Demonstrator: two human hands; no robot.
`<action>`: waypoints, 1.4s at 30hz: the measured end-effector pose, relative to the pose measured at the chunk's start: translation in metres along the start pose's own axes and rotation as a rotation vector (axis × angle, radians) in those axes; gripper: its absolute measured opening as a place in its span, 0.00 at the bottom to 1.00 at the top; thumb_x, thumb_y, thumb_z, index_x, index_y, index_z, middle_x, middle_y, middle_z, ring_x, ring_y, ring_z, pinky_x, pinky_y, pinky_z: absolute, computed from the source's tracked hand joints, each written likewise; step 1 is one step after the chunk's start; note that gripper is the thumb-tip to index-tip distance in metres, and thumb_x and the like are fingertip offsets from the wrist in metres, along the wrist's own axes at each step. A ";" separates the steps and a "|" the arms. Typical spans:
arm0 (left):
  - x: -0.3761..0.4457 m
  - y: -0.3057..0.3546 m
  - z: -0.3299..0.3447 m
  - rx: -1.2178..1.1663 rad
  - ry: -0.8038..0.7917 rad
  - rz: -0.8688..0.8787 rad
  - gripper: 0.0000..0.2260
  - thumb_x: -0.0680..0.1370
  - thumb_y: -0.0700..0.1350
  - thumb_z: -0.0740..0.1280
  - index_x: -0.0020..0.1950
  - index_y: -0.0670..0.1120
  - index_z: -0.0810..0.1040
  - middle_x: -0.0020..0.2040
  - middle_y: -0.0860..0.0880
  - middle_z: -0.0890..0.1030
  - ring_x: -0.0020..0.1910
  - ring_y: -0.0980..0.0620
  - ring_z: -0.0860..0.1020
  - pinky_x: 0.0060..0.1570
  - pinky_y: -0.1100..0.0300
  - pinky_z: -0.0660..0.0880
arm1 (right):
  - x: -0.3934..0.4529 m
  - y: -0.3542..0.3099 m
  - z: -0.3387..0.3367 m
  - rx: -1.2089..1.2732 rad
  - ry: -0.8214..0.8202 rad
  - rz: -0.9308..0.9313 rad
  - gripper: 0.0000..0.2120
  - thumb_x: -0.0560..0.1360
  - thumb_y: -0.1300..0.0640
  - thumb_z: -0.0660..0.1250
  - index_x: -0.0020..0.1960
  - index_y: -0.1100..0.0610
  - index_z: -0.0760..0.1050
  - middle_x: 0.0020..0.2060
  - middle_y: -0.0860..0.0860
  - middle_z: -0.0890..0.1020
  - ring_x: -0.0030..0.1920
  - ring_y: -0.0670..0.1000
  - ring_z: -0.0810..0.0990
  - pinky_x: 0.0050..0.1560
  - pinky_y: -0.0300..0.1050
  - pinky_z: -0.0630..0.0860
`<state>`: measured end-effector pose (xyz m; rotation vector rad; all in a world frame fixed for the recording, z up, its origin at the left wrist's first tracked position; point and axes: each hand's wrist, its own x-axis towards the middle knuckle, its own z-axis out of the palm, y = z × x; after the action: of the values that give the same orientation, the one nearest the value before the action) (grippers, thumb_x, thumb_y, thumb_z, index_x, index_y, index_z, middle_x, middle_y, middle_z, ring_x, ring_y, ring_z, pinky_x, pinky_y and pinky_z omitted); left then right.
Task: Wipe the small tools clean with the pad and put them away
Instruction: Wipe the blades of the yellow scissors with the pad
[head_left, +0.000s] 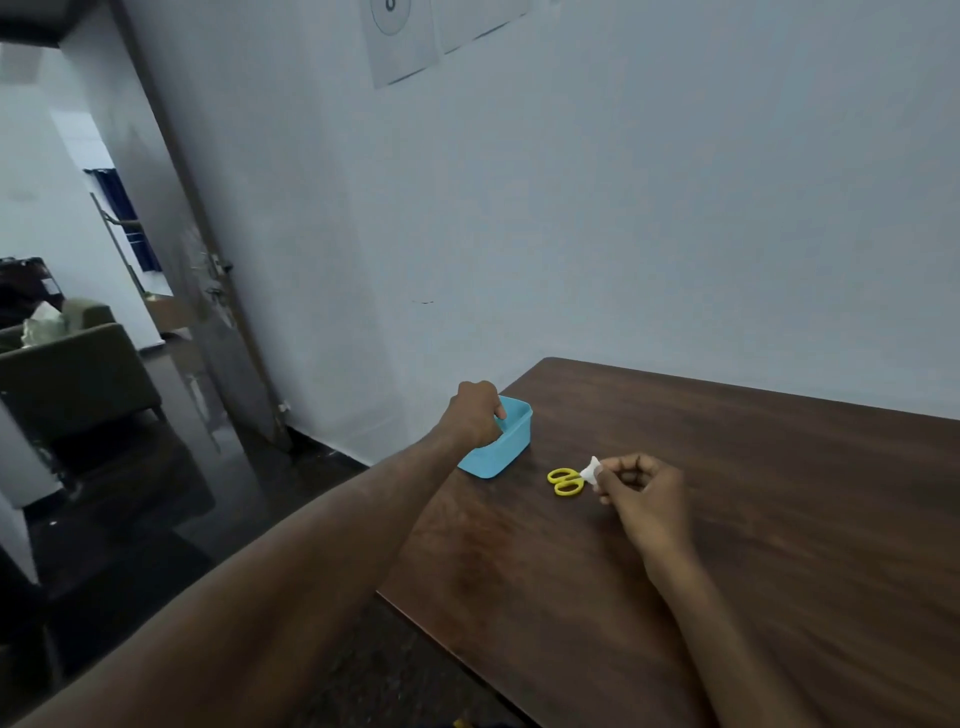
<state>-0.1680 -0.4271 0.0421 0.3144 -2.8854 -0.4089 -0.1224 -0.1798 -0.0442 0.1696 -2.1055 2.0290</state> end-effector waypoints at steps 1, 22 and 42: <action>0.001 -0.001 0.000 -0.002 0.009 0.009 0.10 0.77 0.37 0.76 0.46 0.50 0.78 0.60 0.45 0.80 0.48 0.49 0.80 0.42 0.58 0.79 | 0.001 0.000 0.000 0.007 0.002 0.004 0.06 0.76 0.61 0.78 0.42 0.52 0.85 0.34 0.49 0.88 0.36 0.51 0.87 0.45 0.53 0.85; -0.119 0.072 0.086 -0.088 0.186 0.191 0.15 0.88 0.50 0.60 0.70 0.47 0.79 0.68 0.46 0.77 0.64 0.48 0.73 0.68 0.52 0.73 | 0.003 -0.007 -0.041 -0.106 0.242 -0.075 0.09 0.74 0.57 0.79 0.38 0.49 0.82 0.31 0.43 0.86 0.36 0.49 0.88 0.48 0.60 0.85; -0.119 0.060 0.083 -0.500 0.249 0.245 0.14 0.74 0.37 0.78 0.59 0.44 0.88 0.55 0.42 0.85 0.55 0.43 0.83 0.60 0.57 0.75 | -0.081 -0.031 -0.112 -0.052 0.216 -0.021 0.01 0.78 0.66 0.75 0.48 0.63 0.83 0.40 0.57 0.88 0.37 0.53 0.87 0.43 0.49 0.85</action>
<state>-0.0842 -0.3221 -0.0397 -0.0678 -2.4331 -0.9395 -0.0287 -0.0746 -0.0298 -0.0345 -2.0118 1.8849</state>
